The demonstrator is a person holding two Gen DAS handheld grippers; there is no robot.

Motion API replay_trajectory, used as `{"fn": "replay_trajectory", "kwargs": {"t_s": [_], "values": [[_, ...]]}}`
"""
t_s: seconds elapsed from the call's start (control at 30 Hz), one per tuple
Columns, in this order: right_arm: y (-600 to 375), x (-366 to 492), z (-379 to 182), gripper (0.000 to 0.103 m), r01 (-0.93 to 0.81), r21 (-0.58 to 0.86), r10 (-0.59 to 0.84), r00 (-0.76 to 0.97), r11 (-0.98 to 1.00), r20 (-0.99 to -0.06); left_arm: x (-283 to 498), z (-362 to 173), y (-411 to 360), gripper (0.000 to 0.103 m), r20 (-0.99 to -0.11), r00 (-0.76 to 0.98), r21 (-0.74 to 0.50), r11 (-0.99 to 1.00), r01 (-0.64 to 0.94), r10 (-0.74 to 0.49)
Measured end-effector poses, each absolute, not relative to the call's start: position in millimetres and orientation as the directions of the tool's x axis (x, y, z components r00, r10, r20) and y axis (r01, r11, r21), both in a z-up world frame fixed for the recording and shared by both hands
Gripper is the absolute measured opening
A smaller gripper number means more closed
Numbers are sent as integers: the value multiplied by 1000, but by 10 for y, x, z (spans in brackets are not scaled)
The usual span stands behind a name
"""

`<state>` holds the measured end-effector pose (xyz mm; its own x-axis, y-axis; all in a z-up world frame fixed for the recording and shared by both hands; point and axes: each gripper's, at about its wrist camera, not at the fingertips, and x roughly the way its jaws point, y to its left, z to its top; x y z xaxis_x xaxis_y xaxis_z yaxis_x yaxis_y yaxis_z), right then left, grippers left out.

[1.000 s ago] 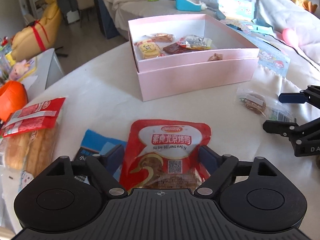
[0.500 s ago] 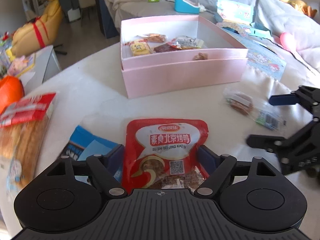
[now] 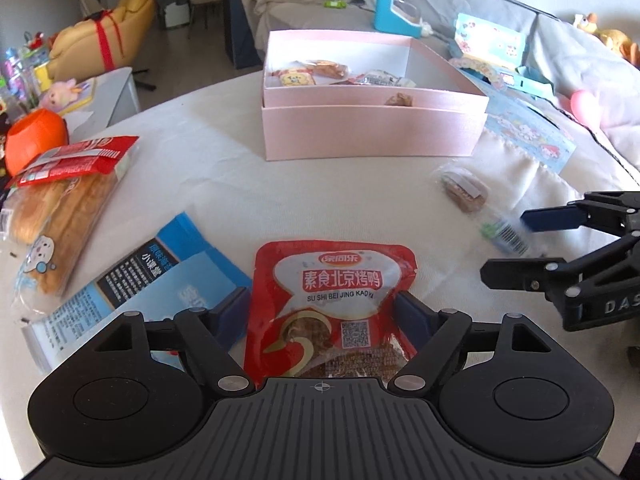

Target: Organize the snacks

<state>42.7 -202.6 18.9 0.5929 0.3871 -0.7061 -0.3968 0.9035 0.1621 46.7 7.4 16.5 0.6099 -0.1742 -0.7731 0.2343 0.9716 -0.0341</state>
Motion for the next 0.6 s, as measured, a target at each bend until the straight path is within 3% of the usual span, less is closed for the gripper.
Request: {"fn": "replay_trajectory", "kwargs": {"t_s": [0.1,0.33,0.47,0.6], "values": [[-1971,488,255,82,-383,201,406,592,902,-696,462,162,73,84,-775,605,-43,972,233,-179],[-1761,717,151,81,-335,75,282,627,939,-726,421,155,58,84,-780,598,-46,969,242,-186],[-1640,650,188,41,-387,21,279,624,922,-730,433,138,21,87,-785,594,-30,967,251,-178],[-1644,673,238,38,-394,47,294,597,918,-747,415,133,-3,87,-784,597,-15,966,259,-172]]}}
